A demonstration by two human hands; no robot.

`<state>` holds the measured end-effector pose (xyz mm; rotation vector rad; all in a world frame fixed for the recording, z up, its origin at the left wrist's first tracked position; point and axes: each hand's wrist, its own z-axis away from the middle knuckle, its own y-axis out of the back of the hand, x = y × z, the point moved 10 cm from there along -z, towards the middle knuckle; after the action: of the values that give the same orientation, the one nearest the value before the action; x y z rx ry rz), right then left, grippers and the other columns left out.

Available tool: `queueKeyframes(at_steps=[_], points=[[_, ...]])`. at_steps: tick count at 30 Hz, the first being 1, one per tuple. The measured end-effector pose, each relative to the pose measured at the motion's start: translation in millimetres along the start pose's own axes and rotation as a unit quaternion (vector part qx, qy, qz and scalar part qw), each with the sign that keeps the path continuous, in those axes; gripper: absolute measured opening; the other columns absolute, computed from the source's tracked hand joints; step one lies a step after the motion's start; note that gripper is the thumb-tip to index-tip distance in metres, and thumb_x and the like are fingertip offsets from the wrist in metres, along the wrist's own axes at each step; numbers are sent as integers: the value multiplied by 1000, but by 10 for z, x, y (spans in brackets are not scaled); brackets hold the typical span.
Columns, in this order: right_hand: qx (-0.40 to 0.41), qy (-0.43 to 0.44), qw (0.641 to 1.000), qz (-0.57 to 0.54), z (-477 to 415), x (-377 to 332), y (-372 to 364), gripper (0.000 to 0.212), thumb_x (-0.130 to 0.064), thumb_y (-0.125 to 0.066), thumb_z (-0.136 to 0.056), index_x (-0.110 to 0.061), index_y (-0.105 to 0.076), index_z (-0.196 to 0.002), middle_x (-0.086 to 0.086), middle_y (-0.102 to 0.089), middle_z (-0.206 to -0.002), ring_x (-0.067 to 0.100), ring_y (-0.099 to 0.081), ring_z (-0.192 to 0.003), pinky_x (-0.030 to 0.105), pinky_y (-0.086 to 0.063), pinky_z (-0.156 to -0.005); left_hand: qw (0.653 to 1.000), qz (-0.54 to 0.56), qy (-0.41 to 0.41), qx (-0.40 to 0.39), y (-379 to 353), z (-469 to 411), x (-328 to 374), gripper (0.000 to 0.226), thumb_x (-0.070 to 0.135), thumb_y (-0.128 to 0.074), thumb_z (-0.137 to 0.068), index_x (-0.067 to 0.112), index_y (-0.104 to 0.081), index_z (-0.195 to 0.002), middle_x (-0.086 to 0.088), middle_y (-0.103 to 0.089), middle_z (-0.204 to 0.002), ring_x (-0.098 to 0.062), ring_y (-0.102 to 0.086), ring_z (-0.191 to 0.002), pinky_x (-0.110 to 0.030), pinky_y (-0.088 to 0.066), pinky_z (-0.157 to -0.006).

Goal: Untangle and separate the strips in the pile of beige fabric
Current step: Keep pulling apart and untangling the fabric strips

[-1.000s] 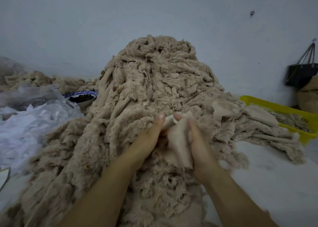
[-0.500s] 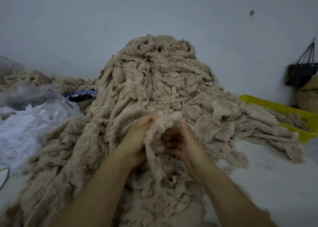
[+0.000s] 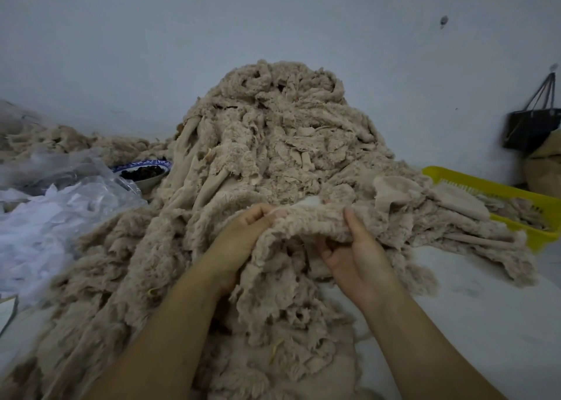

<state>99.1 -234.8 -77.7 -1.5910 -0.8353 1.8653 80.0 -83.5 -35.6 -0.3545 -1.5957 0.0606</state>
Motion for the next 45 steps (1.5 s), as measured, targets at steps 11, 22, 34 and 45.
queueKeyframes(at_steps=[11,22,34,45], points=[[-42,114,966,228,120,-147,-183,25,-45,-57,-97,-26,-72,-101,-5,-67,-78,8,-61,-61,28,-53,-62,994,10,-33,108,184,-53,-29,14,32,-67,-84,25,-71,-73,-1,-68,-67,-12,-63,-59,-20,-51,-49],[-160,76,886,428,164,219,-384,18,-30,-54,-96,-39,-67,-87,-16,-69,-76,0,-63,-66,15,-46,-56,995,77,-49,50,5,-58,-44,45,48,-55,-93,11,-77,-105,-15,-73,-111,-26,-70,-106,-29,-57,-82],[-153,93,889,421,154,219,-360,19,-26,-65,-96,-33,-68,-113,-16,-74,-107,2,-68,-101,19,-56,-83,994,-29,-48,92,24,-70,-105,38,54,-61,-85,22,-79,-95,-3,-76,-103,-15,-72,-98,-22,-57,-74],[93,159,943,276,21,-451,161,51,-58,-58,-90,-20,-57,-125,-3,-66,-107,9,-69,-83,30,-55,-76,920,-382,-85,28,-134,-177,-265,17,34,-56,-99,46,-63,-109,41,-54,-105,30,-48,-96,4,-37,-78]])
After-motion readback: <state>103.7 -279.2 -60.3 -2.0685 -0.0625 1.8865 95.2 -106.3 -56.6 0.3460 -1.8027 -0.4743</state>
